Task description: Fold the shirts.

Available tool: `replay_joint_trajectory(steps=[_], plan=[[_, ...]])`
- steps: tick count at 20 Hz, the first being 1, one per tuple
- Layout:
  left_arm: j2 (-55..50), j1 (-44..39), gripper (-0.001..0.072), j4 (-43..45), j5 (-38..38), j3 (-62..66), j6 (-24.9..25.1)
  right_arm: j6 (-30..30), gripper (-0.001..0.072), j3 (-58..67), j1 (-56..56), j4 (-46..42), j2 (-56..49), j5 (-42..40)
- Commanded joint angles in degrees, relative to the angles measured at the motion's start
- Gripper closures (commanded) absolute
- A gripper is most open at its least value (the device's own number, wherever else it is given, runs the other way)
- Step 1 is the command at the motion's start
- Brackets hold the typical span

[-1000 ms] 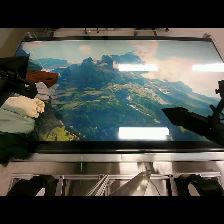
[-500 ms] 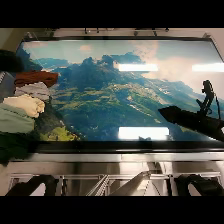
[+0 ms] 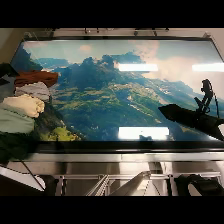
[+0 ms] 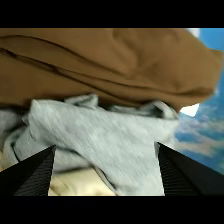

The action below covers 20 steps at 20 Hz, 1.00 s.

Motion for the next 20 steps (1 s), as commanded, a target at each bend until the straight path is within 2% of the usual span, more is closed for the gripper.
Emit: replay_joint_trajectory(steps=[1, 4, 7, 12, 13, 14, 15, 20], plan=[[-7.58, 0.96, -0.0010, -1.57, -5.55, 2.80, 0.42, -0.11, 0.0694, 0.02, -0.02, -0.07, -0.11, -0.28], [-9.79, -0.09, -0.0009, -1.57, -14.12, 1.05, 0.46, -0.37, 0.0694, 0.02, -0.02, -0.09, -0.11, -0.55], [-14.19, -2.25, -0.0009, -1.51, -17.33, 3.85, 2.36, -0.31, 0.0694, 0.02, -0.02, -0.02, -0.11, -0.50], [-16.87, -5.84, -0.0007, -1.49, -25.59, 3.52, 2.73, -0.28, 0.0694, 0.02, -0.02, 0.00, -0.11, -0.48], [-16.79, -6.56, 0.0069, -1.51, -27.08, 3.54, 2.73, -0.31, 0.0694, 0.02, 0.00, 0.00, -0.11, -0.48], [-16.55, -7.15, 0.0414, -1.46, -27.87, 3.52, 2.73, -0.31, 0.0694, 0.02, 0.00, 0.00, -0.11, -0.48], [-16.28, -7.56, 0.0699, -1.51, -27.56, 3.52, 2.78, -0.31, 0.0694, 0.02, 0.00, -0.02, -0.11, -0.48], [-11.02, -11.74, 0.0683, -1.95, -25.00, 3.52, 3.82, -0.35, 0.0694, 0.02, 0.00, -0.04, -0.11, -0.50]])
